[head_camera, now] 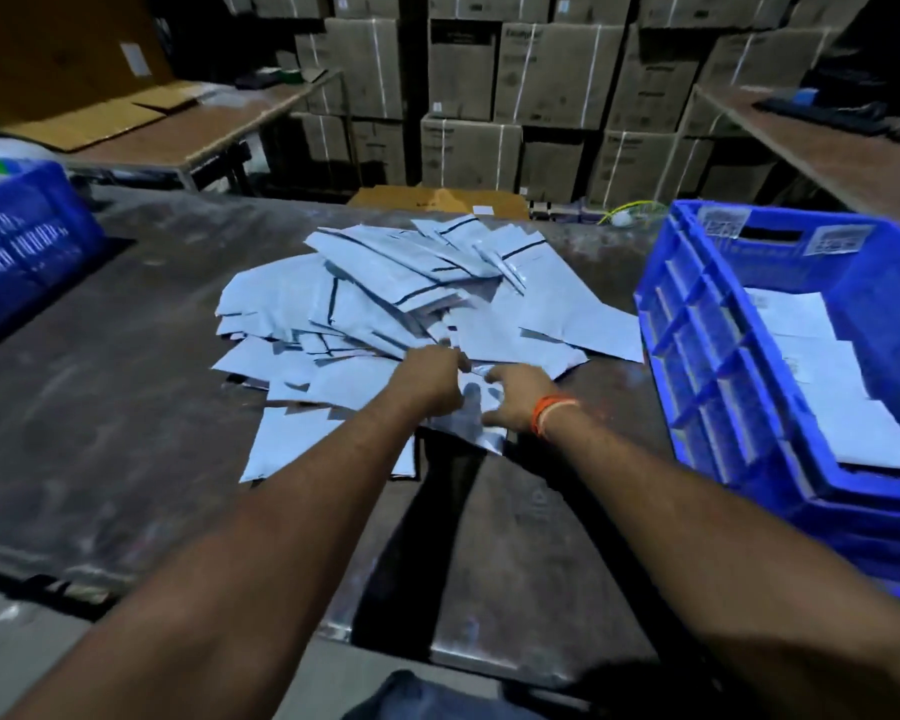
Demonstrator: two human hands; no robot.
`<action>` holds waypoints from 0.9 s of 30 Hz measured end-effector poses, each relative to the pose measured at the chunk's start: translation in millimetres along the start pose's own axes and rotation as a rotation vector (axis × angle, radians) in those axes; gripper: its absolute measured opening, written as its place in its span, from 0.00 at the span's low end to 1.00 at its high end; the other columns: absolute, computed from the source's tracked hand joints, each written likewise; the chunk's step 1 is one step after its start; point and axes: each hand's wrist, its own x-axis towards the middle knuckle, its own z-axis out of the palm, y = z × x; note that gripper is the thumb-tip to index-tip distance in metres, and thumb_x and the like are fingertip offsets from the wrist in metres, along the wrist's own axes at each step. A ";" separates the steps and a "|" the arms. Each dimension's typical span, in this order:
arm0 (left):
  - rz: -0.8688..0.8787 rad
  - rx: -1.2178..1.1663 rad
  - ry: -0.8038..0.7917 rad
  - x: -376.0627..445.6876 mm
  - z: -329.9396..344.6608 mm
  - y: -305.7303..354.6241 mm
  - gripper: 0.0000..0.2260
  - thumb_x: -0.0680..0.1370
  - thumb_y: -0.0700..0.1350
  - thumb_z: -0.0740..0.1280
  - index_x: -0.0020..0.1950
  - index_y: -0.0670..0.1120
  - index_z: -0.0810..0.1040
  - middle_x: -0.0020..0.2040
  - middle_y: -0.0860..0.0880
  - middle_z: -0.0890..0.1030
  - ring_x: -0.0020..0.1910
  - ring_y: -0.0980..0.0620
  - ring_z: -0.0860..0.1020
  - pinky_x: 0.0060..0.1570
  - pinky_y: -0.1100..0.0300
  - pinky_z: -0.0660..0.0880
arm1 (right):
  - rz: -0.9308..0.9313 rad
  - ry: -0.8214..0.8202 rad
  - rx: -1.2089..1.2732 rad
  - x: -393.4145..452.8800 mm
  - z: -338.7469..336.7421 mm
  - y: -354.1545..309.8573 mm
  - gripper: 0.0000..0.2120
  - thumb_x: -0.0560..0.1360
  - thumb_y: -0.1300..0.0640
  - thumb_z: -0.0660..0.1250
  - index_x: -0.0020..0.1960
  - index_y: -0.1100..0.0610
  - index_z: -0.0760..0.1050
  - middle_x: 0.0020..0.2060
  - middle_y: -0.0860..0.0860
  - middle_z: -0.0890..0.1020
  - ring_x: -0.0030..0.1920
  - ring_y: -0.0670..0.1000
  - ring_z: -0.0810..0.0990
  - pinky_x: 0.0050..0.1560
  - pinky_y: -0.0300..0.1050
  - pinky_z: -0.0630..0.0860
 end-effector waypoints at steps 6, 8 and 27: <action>0.106 0.160 0.101 -21.3 46.8 -24.0 0.18 0.74 0.49 0.67 0.63 0.50 0.76 0.67 0.44 0.71 0.66 0.40 0.68 0.60 0.49 0.70 | -0.006 0.090 -0.125 -9.9 54.4 -2.5 0.33 0.68 0.47 0.73 0.70 0.50 0.66 0.64 0.57 0.71 0.62 0.63 0.74 0.60 0.53 0.75; 0.126 0.218 0.134 -23.4 51.2 -25.1 0.21 0.73 0.47 0.68 0.67 0.51 0.74 0.70 0.45 0.70 0.68 0.41 0.66 0.62 0.48 0.67 | -0.030 0.130 -0.149 -10.6 53.5 1.7 0.21 0.71 0.56 0.69 0.64 0.54 0.71 0.59 0.58 0.74 0.59 0.63 0.76 0.55 0.52 0.77; -0.121 0.206 0.371 -36.8 66.4 21.5 0.13 0.74 0.44 0.69 0.59 0.49 0.79 0.71 0.44 0.70 0.70 0.40 0.66 0.66 0.39 0.64 | -0.077 0.163 0.199 -122.3 69.5 60.9 0.12 0.70 0.58 0.70 0.53 0.55 0.84 0.51 0.57 0.83 0.55 0.59 0.80 0.60 0.45 0.73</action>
